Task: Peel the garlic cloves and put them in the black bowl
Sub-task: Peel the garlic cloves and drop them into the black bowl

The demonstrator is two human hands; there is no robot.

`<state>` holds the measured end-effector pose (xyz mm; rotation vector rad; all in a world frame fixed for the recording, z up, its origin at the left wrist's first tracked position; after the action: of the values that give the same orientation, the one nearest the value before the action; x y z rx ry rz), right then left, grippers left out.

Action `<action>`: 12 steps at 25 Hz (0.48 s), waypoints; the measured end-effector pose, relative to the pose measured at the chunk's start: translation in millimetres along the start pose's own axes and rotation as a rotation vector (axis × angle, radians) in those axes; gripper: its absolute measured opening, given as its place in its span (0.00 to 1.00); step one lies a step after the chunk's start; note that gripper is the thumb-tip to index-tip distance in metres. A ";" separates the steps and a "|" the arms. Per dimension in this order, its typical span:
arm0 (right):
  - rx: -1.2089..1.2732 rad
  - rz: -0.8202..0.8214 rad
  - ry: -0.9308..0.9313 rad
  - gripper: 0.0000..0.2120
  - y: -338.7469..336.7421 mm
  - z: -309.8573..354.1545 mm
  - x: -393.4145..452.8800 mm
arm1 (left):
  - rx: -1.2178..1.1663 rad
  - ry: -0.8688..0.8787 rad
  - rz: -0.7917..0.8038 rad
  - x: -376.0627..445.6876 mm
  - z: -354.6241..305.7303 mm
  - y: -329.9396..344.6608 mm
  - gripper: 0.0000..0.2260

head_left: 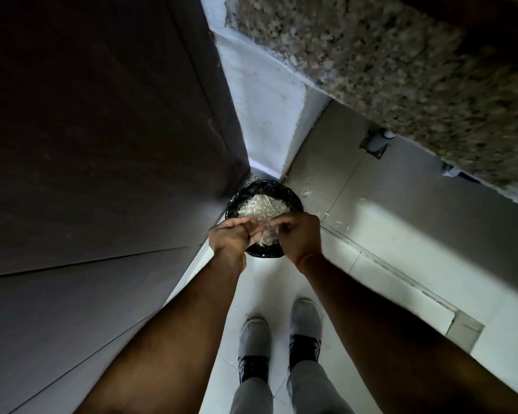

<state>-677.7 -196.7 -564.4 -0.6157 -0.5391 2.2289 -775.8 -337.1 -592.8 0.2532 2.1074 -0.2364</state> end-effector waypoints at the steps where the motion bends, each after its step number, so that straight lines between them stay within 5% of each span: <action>1: 0.044 0.063 -0.077 0.18 4.2 17.7 -5.9 | 0.008 -0.028 -0.038 -2.4 1.7 1.6 0.04; 5: -0.215 0.422 -0.179 0.31 32.0 40.9 -35.0 | -0.041 -0.199 0.043 -16.1 2.4 22.7 0.16; 8: -0.557 0.564 0.026 0.29 16.7 23.7 -38.8 | -0.041 -0.226 0.186 -50.1 -15.7 26.1 0.17; 12: -0.614 0.455 0.074 0.28 -47.8 59.7 -53.9 | 0.189 -0.023 0.222 -115.5 -41.3 12.7 0.10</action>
<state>-653.2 -218.3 -476.7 -1.2289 -1.1569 2.4347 -746.6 -323.8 -473.7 0.5896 2.0160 -0.3044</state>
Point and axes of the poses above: each hand's wrist, its own x-axis towards the middle knuckle, its own y-axis out of the palm, z = x × y, the point moved 7 cm from there along x, towards the middle knuckle, and after that the axes turned 1 degree about -y, right-handed, at the moved point
